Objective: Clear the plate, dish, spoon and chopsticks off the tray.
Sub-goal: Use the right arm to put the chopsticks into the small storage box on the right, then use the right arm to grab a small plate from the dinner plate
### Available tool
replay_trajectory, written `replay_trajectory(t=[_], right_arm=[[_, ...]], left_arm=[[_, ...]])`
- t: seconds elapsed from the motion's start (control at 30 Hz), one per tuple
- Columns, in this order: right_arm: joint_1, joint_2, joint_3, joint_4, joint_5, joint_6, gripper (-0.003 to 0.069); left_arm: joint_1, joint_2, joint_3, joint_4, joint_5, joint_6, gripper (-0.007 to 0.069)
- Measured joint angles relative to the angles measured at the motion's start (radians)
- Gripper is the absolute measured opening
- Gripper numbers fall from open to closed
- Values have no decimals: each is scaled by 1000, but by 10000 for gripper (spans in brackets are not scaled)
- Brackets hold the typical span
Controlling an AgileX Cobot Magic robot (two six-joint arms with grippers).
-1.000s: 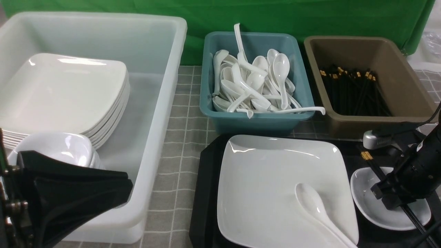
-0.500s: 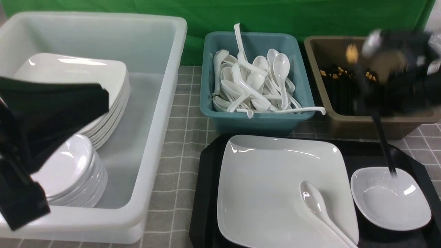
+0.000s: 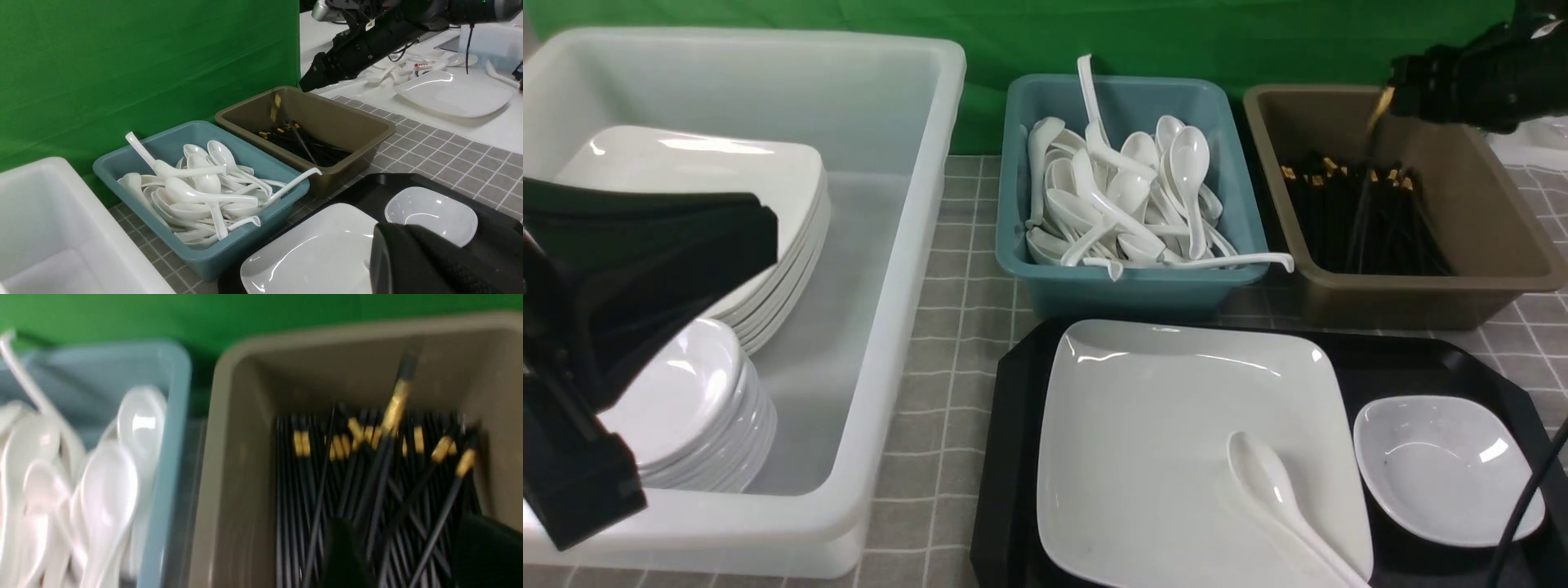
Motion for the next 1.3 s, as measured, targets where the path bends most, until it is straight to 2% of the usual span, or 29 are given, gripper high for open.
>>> replay_trajectory(t=[0.1,0.2,0.33,0.47,0.53,0.6,0.63,0.73,0.9,1.3], right_arm=[[2,-67,0,-70,120,-14,387],[34,-189,21,-172,294,-19,314],[95,-299,107,-253,399,-19,293],[235,-451,411,-393,479,-33,299],[291,-499,593,-476,449,-80,351],[304,-509,671,-495,418,-112,388],[310,-511,758,-512,358,-145,438],[311,-496,873,-529,207,-166,492],[311,-428,919,-537,63,-178,479],[311,-351,919,-538,29,-165,451]], left_arm=[[0,0,0,12,-1,0,10],[0,0,0,35,0,0,10],[0,0,0,48,7,0,10],[0,0,2,52,16,0,10],[0,0,2,51,20,0,10],[0,0,2,51,22,0,10],[0,0,2,51,24,0,10],[0,0,2,51,31,-1,10],[0,0,5,50,51,-2,10],[0,0,7,50,53,-2,10]])
